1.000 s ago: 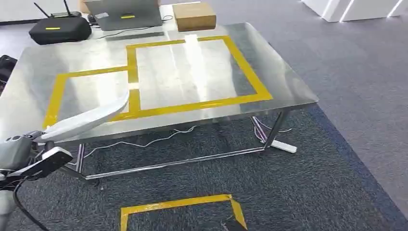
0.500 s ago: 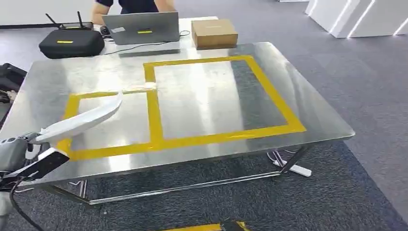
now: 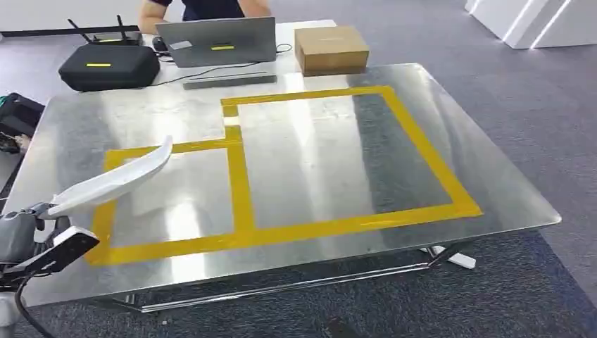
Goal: Take the parts from the cabinet and place them on the table.
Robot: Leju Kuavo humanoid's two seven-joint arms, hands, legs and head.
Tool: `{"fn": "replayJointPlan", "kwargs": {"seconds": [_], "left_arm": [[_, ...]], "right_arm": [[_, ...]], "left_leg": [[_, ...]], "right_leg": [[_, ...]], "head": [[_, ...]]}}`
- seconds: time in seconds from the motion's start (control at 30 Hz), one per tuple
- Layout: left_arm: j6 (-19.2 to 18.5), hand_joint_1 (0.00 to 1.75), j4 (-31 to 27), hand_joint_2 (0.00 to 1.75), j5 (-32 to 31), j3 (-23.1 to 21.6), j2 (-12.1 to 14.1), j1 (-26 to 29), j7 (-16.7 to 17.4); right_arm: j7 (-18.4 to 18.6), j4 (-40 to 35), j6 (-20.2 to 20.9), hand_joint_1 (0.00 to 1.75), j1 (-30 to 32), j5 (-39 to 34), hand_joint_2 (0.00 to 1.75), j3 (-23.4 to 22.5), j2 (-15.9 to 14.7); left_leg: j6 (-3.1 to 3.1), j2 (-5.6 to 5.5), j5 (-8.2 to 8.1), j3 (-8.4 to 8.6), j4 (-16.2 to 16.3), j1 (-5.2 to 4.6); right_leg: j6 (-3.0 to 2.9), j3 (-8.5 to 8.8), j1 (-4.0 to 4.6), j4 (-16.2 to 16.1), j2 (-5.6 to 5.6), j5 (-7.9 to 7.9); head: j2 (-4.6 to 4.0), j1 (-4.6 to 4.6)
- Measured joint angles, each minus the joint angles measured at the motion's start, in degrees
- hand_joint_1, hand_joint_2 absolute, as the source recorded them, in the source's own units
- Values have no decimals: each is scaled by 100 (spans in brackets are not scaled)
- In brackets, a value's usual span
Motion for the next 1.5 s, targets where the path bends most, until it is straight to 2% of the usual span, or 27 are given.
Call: {"fn": "replayJointPlan", "kwargs": {"seconds": [0.03,0.07,0.1,0.13,0.17,0.2,0.23,0.27,0.33,0.37,0.4,0.43,0.5,0.53,0.57,0.6,0.63,0.67,0.77,0.8,0.87,0.97,1.07,1.33,1.47,1.5], "left_arm": [[5,175,2,175,0,2,-4,27,0],[18,175,4,175,0,9,-2,23,-2],[15,175,2,175,-11,7,-15,51,0],[22,175,-20,175,-20,11,-13,65,-9],[29,175,-22,175,-17,26,-7,54,-11],[31,175,-37,175,-18,44,-9,46,-11],[33,175,-70,175,-20,55,-9,38,-13],[35,175,-81,175,-20,61,-7,27,-13],[35,175,-83,175,-22,87,-7,18,-15],[35,175,-83,175,-26,87,-11,20,-15],[44,175,-83,175,-42,87,-18,24,-28],[57,175,-83,175,-52,90,-24,27,-41],[70,175,-94,175,-63,103,-30,30,-63],[77,175,-98,175,-72,107,-31,32,-72],[83,175,-98,175,-79,109,-28,26,-79],[88,175,-103,175,-120,118,-28,36,-92],[85,175,-111,175,-171,120,-22,64,-122],[88,0,-118,175,-188,120,-15,87,-144],[136,0,-147,175,-313,120,13,104,-173],[170,0,-155,0,-352,120,13,106,-173],[186,0,-192,0,-365,122,13,123,-179],[138,0,-236,0,-256,129,17,161,-271],[112,0,-271,0,-212,138,31,210,-315],[114,0,-369,0,-151,273,61,299,-332],[81,0,-374,0,-94,319,77,351,-334],[77,0,-380,0,-79,339,77,372,-341]], "right_arm": [[2,4,0,0,4,0,0,0,-13],[2,7,-2,0,-2,0,0,0,-17],[11,7,2,0,-7,0,0,0,-17],[7,7,0,0,-7,2,0,0,-17],[7,7,0,0,-13,2,0,0,-13],[6,7,0,0,-26,5,0,0,-13],[0,7,2,0,-31,7,0,0,-13],[0,4,2,0,-39,7,0,0,-13],[2,4,2,0,-52,7,0,0,-11],[2,4,0,0,-50,9,0,0,-11],[2,4,-11,0,-47,13,0,0,-11],[2,4,-15,0,-44,31,0,0,-11],[2,4,-15,0,-44,61,0,0,-11],[2,4,-15,0,-36,79,0,0,-11],[4,2,-13,0,-46,90,0,0,-9],[13,2,-11,0,-48,105,0,0,-7],[15,0,-6,0,-44,114,0,0,4],[17,0,-6,0,-41,120,0,0,9],[17,0,11,0,-50,151,0,0,13],[17,0,11,0,-50,157,0,0,13],[20,0,20,0,-51,166,0,0,13],[20,0,29,0,-56,179,0,0,13],[22,0,33,0,-56,186,0,0,13],[26,0,37,0,-56,177,0,0,13],[17,0,37,0,-55,164,0,0,15],[17,0,37,0,-53,166,0,0,15]], "left_leg": [[-83,65,415,74,-392,84],[-51,203,329,68,-561,110],[30,173,295,42,-427,60],[98,142,276,26,-376,31],[160,110,268,21,-360,9],[221,98,259,64,-368,28],[278,98,220,108,-367,15],[325,98,186,146,-367,1],[381,93,100,212,-364,-40],[387,80,56,249,-362,-56],[385,59,10,296,-361,-65],[379,43,-34,355,-359,-66],[353,31,-137,510,-355,-59],[321,25,-185,543,-356,-59],[286,-2,-207,559,-322,-99],[273,-3,-202,549,-333,-94],[318,-5,-209,543,-314,-97],[341,-3,-196,543,-324,-96],[342,6,-192,576,-399,-94],[336,6,-192,585,-421,-94],[321,5,-188,588,-438,-93],[240,5,-189,588,-447,-85],[225,5,-180,586,-448,-85],[222,5,-176,584,-447,-89],[257,4,-186,579,-433,-103],[283,4,-169,573,-448,-110]], "right_leg": [[62,-16,32,50,-1,-101],[98,27,11,191,-15,-227],[171,-21,-6,162,-12,-333],[220,21,-27,149,-50,-397],[259,61,-49,125,-71,-410],[295,103,-81,141,-73,-452],[309,42,-82,338,-76,-560],[324,-174,-80,735,-75,-756],[339,-859,-80,1835,-74,-1138],[331,-1150,-79,2173,-71,-1153],[315,-1299,-74,2185,-66,-995],[297,-1296,-68,1937,-65,-701],[273,-1006,-69,915,-67,78],[274,-903,-70,497,-72,323],[255,-813,-52,476,-59,287],[246,-827,-58,482,-55,295],[291,-838,-73,469,-49,318],[291,-842,-69,467,-32,318],[244,-854,-58,469,-2,288],[232,-855,-57,469,-4,280],[203,-856,-51,474,-9,266],[185,-860,-42,484,-10,264],[173,-861,-41,484,-11,270],[177,-858,-47,477,-19,282],[210,-848,-69,431,-15,302],[228,-847,-77,401,-14,317]], "head": [[0,-17],[0,-81],[0,-46],[0,-52],[0,-46],[0,-48],[0,-37],[0,-28],[0,-28],[0,-31],[0,-28],[0,-28],[0,-28],[0,-28],[0,-44],[0,-32],[0,-46],[0,-37],[0,-46],[0,-42],[0,-42],[0,-39],[0,-39],[0,-39],[0,-42],[0,-41]]}}
